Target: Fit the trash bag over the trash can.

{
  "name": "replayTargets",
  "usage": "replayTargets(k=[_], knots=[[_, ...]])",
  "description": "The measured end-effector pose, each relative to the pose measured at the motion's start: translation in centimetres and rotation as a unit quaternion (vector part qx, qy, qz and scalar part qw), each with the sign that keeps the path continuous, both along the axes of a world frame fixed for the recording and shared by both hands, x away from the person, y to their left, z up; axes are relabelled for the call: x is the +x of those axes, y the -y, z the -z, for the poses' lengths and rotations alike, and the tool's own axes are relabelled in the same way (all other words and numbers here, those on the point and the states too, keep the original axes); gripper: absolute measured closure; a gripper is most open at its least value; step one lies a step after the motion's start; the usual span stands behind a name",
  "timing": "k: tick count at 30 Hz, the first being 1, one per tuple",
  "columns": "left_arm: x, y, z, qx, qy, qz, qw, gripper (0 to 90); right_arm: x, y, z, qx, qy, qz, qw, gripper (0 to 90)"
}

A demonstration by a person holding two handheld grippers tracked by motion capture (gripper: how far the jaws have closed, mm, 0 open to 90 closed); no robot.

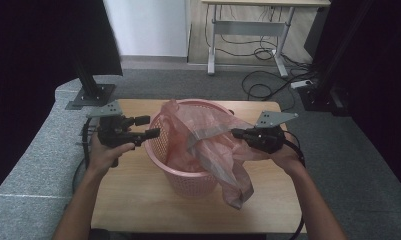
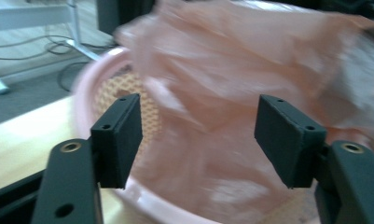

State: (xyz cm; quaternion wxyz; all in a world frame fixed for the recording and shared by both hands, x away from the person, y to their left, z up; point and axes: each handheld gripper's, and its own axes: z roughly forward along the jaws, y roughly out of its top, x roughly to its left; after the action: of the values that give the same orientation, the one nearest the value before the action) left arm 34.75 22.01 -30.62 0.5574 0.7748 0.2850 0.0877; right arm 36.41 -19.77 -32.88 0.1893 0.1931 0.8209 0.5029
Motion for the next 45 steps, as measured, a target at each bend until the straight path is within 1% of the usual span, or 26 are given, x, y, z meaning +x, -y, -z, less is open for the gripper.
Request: replayTargets(k=[1,4,8,10,12,14,17,19,21,24,26,28,29,32,35,38,40,42,44,45], knots=[[-0.3,0.2,0.1,0.0,0.002,0.002,1.0,29.5,0.0,0.0,0.0,0.0,0.0,0.0,1.0,89.2],[-1.0,0.9,0.5,-0.007,-0.006,0.017,0.9998,27.0,-0.1,-0.1,0.1,0.001,0.001,0.0,1.0,89.2],[-2.1,1.8,0.9,-0.015,-0.007,0.035,0.9992,25.1,-0.1,0.0,0.1,0.002,0.001,0.001,1.0,89.1],[-2.6,2.3,0.9,-0.013,-0.002,0.042,0.9991,24.4,-0.1,0.1,0.1,0.004,0.002,0.001,1.0,88.9],[-3.1,2.9,1.0,-0.014,-0.002,0.048,0.9987,23.4,-0.2,0.1,0.1,0.004,0.003,0.002,1.0,88.6],[-3.5,3.5,1.1,-0.011,-0.001,0.054,0.9985,22.7,-0.3,0.1,0.1,0.004,0.004,0.003,1.0,88.1],[-4.1,4.4,1.1,-0.007,0.003,0.056,0.9984,21.7,-0.3,0.2,0.1,0.003,0.005,0.004,1.0,87.6],[-4.3,4.9,1.1,-0.008,0.007,0.051,0.9986,21.2,-0.4,0.2,0.1,0.003,0.005,0.004,1.0,87.6],[-4.5,5.4,1.2,-0.014,0.01,0.047,0.9988,21.3,-0.4,0.2,0.1,0.003,0.005,0.003,1.0,87.4],[-4.7,6.4,1.2,-0.007,0.019,0.028,0.9994,21.4,-0.3,0.2,0.1,0.003,0.005,0.004,1.0,87.4],[-4.6,6.9,1.2,-0.006,0.017,0.022,0.9996,22.7,-0.3,0.2,0.1,0.004,0.004,0.004,1.0,87.1],[-4.5,7.4,1.1,-0.006,0.017,0.012,0.9998,26.6,-0.3,0.1,0.1,0.003,0.005,0.005,1.0,86.7],[-4.5,7.6,1.1,-0.004,0.019,0.008,0.9998,30.5,-0.3,0.1,0.1,0.002,0.005,0.005,1.0,86.5],[-4.3,8.0,1.0,-0.002,0.017,0.005,0.9998,46.5,-0.3,0.0,0.0,0.001,0.007,0.005,1.0,85.2],[-4.1,8.1,0.9,-0.005,0.011,0.013,0.9998,58.7,-0.4,0.1,0.0,-0.002,0.01,0.007,0.9999,81.4],[-3.8,8.1,0.8,-0.008,0.001,0.031,0.9995,70.3,-0.5,0.3,-0.1,-0.001,0.016,0.011,0.9998,73.4],[-3.7,8.0,0.8,-0.009,-0.003,0.034,0.9994,75.4,-0.6,0.5,-0.3,0.007,0.022,0.013,0.9996,65.8],[-3.5,8.0,0.8,-0.009,-0.008,0.04,0.9991,80.3,-0.8,0.7,-0.5,0.019,0.029,0.007,0.9994,58.3],[-3.4,8.0,0.8,-0.009,-0.011,0.042,0.999,83.8,-1.0,0.7,-0.8,0.026,0.037,0.011,0.9989,53.8],[-3.4,8.1,0.9,-0.009,-0.012,0.044,0.9989,85.2,-1.1,0.7,-0.9,0.027,0.037,0.011,0.9989,52.4]])
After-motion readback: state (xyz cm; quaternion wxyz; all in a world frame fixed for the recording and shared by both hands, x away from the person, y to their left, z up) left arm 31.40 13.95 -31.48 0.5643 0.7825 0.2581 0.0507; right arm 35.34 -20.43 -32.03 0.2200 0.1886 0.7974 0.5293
